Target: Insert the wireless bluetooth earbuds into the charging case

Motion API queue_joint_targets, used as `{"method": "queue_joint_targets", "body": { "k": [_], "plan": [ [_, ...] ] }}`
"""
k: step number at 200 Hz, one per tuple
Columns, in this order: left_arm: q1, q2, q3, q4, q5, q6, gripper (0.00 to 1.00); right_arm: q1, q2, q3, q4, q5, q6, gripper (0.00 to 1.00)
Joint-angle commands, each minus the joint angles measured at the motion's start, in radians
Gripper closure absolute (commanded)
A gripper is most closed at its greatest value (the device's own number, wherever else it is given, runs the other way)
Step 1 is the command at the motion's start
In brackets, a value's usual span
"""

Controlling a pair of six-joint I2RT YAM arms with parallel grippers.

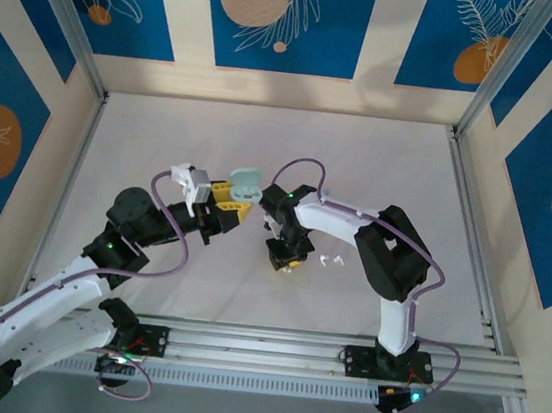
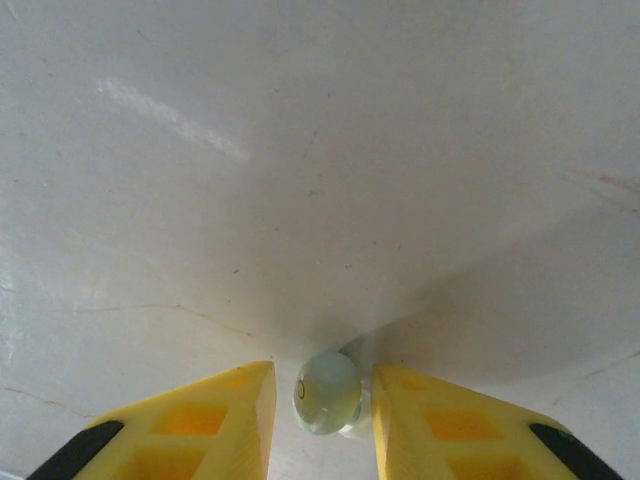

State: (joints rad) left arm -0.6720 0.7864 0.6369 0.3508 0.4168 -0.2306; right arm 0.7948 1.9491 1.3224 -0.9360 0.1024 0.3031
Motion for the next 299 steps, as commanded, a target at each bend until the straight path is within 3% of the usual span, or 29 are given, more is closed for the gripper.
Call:
{"method": "queue_joint_targets", "body": {
  "k": [1, 85, 138, 161, 215, 257, 299],
  "plan": [
    [-0.009, -0.018, 0.029, 0.019, -0.01, -0.007, 0.72, 0.008, 0.023, 0.02, -0.017, 0.006, -0.011, 0.68],
    [-0.009, -0.011, 0.024, 0.034, -0.009, -0.009, 0.72, 0.006, 0.035, 0.036, -0.005, -0.008, -0.007, 0.69],
    [-0.009, -0.009, 0.021, 0.034, -0.012, -0.007, 0.72, -0.027, -0.037, 0.013, 0.024, -0.081, 0.011, 0.77],
    [-0.008, -0.004, 0.023, 0.038, -0.013, -0.007, 0.72, -0.071, -0.111, -0.008, 0.035, -0.171, 0.016, 0.77],
    [-0.009, 0.005, 0.021, 0.043, -0.031, 0.0, 0.72, -0.248, -0.313, -0.113, 0.152, -0.589, 0.07, 0.76],
    [-0.008, 0.009, 0.021, 0.036, -0.033, -0.001, 0.72, -0.261, -0.251, -0.099, 0.108, -0.528, 0.044, 0.76],
    [-0.009, -0.021, 0.012, 0.012, -0.067, 0.006, 0.72, -0.188, -0.15, -0.02, 0.066, -0.321, 0.017, 0.71]
  ]
}}
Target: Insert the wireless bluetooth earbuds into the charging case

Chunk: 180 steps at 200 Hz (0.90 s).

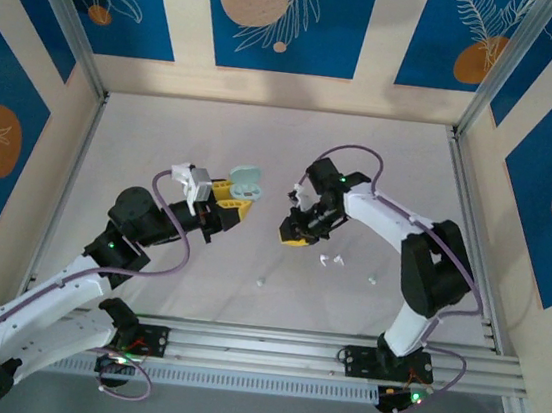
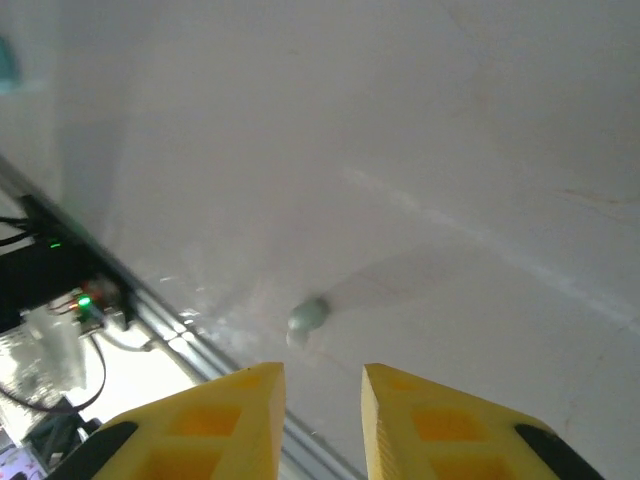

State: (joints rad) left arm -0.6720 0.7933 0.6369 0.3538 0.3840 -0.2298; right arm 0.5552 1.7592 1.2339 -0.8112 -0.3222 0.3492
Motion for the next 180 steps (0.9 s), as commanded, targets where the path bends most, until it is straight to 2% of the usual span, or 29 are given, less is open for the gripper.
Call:
{"method": "queue_joint_targets", "body": {
  "k": [1, 27, 80, 118, 180],
  "plan": [
    [-0.009, -0.029, 0.012, 0.009, -0.035, 0.006, 0.72, 0.054, 0.043, 0.071, -0.06, 0.105, -0.03, 0.71],
    [-0.01, -0.043, 0.009, 0.004, -0.054, 0.012, 0.72, 0.106, 0.109, 0.127, -0.092, 0.11, -0.034, 0.67],
    [-0.009, -0.065, 0.017, -0.026, -0.065, 0.027, 0.72, 0.208, 0.125, 0.095, -0.089, 0.135, 0.014, 0.59],
    [-0.008, -0.063, 0.023, -0.027, -0.061, 0.027, 0.72, 0.262, 0.183, 0.114, -0.124, 0.21, 0.103, 0.51],
    [-0.009, -0.065, 0.018, -0.027, -0.053, 0.025, 0.72, 0.338, 0.234, 0.145, -0.134, 0.255, 0.222, 0.53]
  ]
}}
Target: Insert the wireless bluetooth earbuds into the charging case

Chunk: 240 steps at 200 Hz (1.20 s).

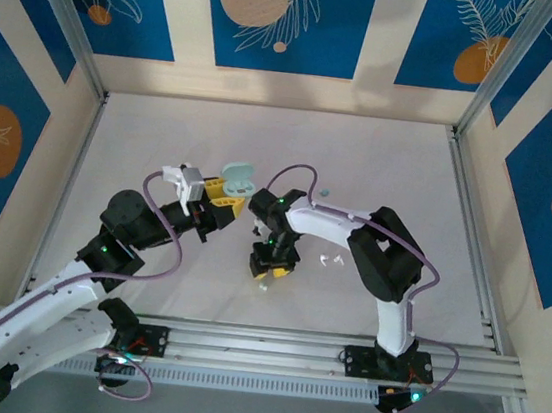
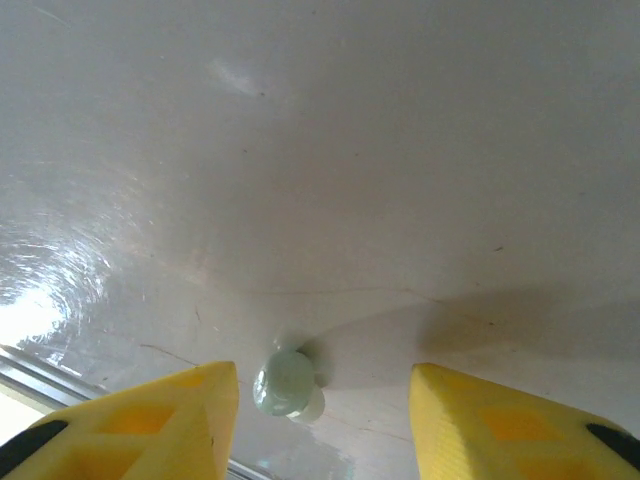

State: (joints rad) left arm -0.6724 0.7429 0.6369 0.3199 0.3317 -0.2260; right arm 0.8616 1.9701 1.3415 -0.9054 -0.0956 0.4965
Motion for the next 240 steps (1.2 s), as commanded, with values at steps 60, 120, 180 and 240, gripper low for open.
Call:
{"method": "queue_joint_targets", "body": {
  "k": [60, 120, 180, 240],
  "plan": [
    [-0.008, -0.017, 0.015, 0.005, 0.006, 0.02, 0.72, 0.071, 0.046, 0.046, -0.054, 0.081, 0.136, 0.59],
    [-0.008, -0.017, 0.01, 0.011, 0.007, 0.018, 0.72, 0.093, 0.071, 0.07, -0.064, 0.11, 0.146, 0.67],
    [-0.009, -0.014, 0.006, 0.018, 0.008, 0.014, 0.72, 0.126, 0.097, 0.092, -0.087, 0.164, 0.197, 0.71],
    [-0.009, -0.021, 0.004, 0.013, 0.006, 0.019, 0.72, 0.133, 0.084, 0.08, -0.07, 0.186, 0.209, 0.79]
  ]
}}
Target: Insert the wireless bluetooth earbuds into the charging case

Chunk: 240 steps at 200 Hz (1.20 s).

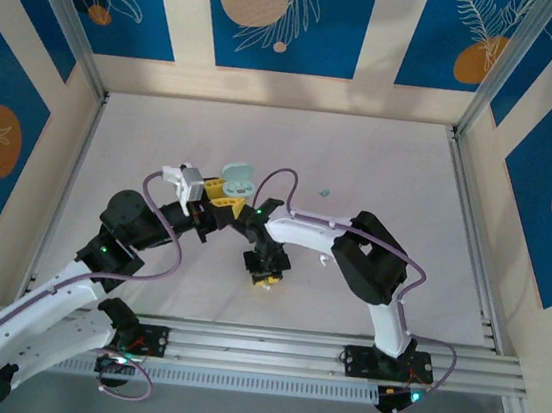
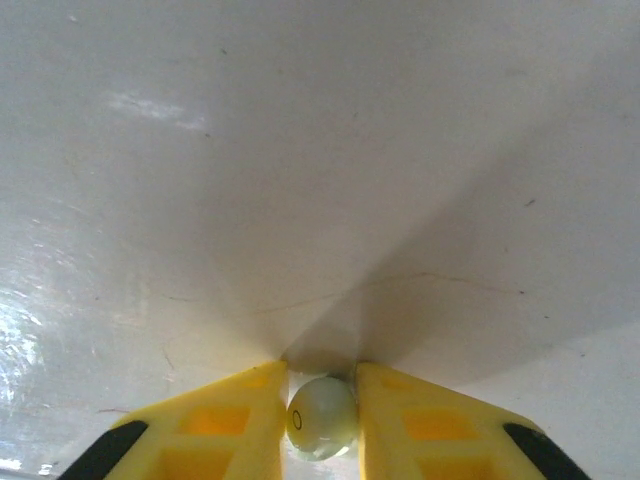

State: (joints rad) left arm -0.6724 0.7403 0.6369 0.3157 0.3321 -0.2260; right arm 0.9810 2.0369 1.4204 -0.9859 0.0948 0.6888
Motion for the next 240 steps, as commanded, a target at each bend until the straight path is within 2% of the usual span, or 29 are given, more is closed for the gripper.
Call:
{"method": "queue_joint_targets", "body": {
  "k": [1, 49, 123, 173, 210, 240],
  "plan": [
    [-0.009, -0.018, 0.004, 0.017, 0.005, 0.019, 0.72, 0.014, 0.017, 0.001, 0.012, -0.005, 0.016, 0.79],
    [-0.008, -0.016, 0.002, 0.017, 0.002, 0.019, 0.72, -0.044, -0.149, -0.063, 0.063, -0.055, -0.035, 0.81],
    [-0.007, -0.012, -0.006, -0.011, -0.024, 0.042, 0.72, -0.322, -0.422, -0.218, 0.27, -0.603, -0.16, 0.81],
    [0.006, -0.006, -0.035, -0.017, -0.032, 0.068, 0.72, -0.484, -0.541, -0.224, 0.333, -0.945, -0.199, 0.81],
    [0.017, 0.026, -0.059, 0.011, -0.007, 0.068, 0.72, -0.548, -0.584, -0.217, 0.354, -1.08, -0.178, 0.81],
    [0.017, 0.06, -0.064, 0.032, 0.016, 0.069, 0.72, -0.577, -0.622, -0.248, 0.485, -1.175, -0.058, 0.81]
  ]
}}
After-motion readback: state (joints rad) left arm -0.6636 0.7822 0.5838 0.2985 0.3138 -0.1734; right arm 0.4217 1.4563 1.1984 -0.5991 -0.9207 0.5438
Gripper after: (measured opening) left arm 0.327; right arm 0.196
